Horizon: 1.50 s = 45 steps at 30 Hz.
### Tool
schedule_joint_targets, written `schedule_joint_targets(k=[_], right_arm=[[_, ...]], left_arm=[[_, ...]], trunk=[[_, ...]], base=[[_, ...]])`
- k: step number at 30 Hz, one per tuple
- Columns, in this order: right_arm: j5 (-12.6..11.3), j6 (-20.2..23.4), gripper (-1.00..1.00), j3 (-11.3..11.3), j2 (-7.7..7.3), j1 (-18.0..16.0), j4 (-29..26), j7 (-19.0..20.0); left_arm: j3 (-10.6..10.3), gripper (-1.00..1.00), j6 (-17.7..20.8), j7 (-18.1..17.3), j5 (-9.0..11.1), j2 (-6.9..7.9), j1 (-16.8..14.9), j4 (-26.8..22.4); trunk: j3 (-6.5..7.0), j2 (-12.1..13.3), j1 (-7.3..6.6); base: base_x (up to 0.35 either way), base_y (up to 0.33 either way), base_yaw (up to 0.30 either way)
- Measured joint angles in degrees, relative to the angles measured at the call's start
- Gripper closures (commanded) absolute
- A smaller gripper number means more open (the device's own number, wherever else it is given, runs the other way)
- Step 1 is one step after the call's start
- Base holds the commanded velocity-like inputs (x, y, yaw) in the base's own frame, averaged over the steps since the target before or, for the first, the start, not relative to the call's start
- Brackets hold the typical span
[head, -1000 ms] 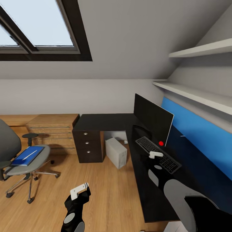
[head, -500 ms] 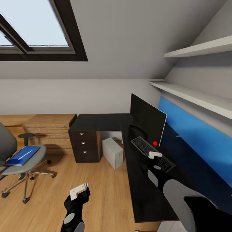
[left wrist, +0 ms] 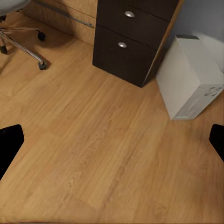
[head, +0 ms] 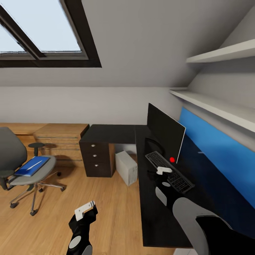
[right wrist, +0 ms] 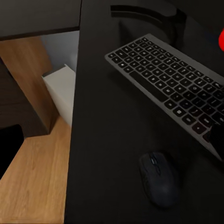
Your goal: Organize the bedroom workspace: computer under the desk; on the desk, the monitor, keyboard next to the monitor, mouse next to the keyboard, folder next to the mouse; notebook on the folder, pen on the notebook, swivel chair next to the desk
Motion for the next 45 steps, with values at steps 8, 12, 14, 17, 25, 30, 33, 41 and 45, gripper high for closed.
schedule_joint_targets(k=[8, 12, 14, 17, 25, 30, 33, 41, 45], right_arm=[[0.0, 0.0, -1.0, 0.0, -0.03, 0.0, 0.0, 0.1], [0.0, 0.0, -1.0, 0.0, -0.05, 0.0, 0.0, 0.1], [0.0, 0.0, -1.0, 0.0, -0.05, 0.0, 0.0, 0.1], [0.0, 0.0, -1.0, 0.0, -0.09, 0.0, 0.0, 0.1], [0.0, 0.0, -1.0, 0.0, -0.31, 0.0, -0.1, 0.0], [0.0, 0.0, -1.0, 0.0, -0.39, 0.0, -0.1, 0.1], [0.0, 0.0, -1.0, 0.0, -0.4, 0.0, -0.1, 0.1], [0.1, -0.1, -1.0, 0.1, -0.45, 0.0, 0.0, 0.1], [0.1, -0.1, -1.0, 0.1, -0.86, 0.1, 0.0, 0.1]], left_arm=[[-0.1, -1.0, -0.1, 0.2, -0.2, -0.15, 0.0, 0.0], [-0.4, -1.0, -0.2, 1.5, -0.3, -0.31, 0.0, -0.1], [-0.5, -1.0, -0.2, 2.2, -0.3, -0.3, 0.0, -0.2], [-0.5, -1.0, -0.2, 3.6, -0.3, -0.29, 0.0, -0.4], [-0.5, -1.0, 0.2, 5.3, 0.3, -0.15, 0.0, -0.3], [0.1, -1.0, 3.8, 5.1, 0.8, 0.02, 0.0, -0.1], [1.7, -1.0, 7.2, 5.1, 1.1, -0.01, 0.0, -0.1], [6.2, -1.0, 12.0, 4.9, 1.5, -0.19, 0.0, 0.0], [6.3, -1.0, 12.1, 4.9, 1.5, -0.21, 0.0, 0.0]], trunk=[[0.0, 0.0, 0.0], [0.0, 0.0, 0.0], [0.0, 0.0, 0.0], [0.0, 0.0, 0.0], [-1.44, -3.2, 1.76], [-2.34, -5.2, 2.86], [-2.88, -6.4, 3.52], [-4.33, -9.6, 5.28], [-5.05, -11.2, 6.16]], base=[[0.0, -0.125, 0.121], [0.0, -0.016, 0.016], [0.0, -0.007, 0.007], [0.0, -0.004, 0.004], [0.0, 0.0, 0.0], [0.0, 0.0, 0.0], [0.0, 0.0, 0.0], [0.0, 0.0, 0.0], [0.0, 0.0, 0.0]])
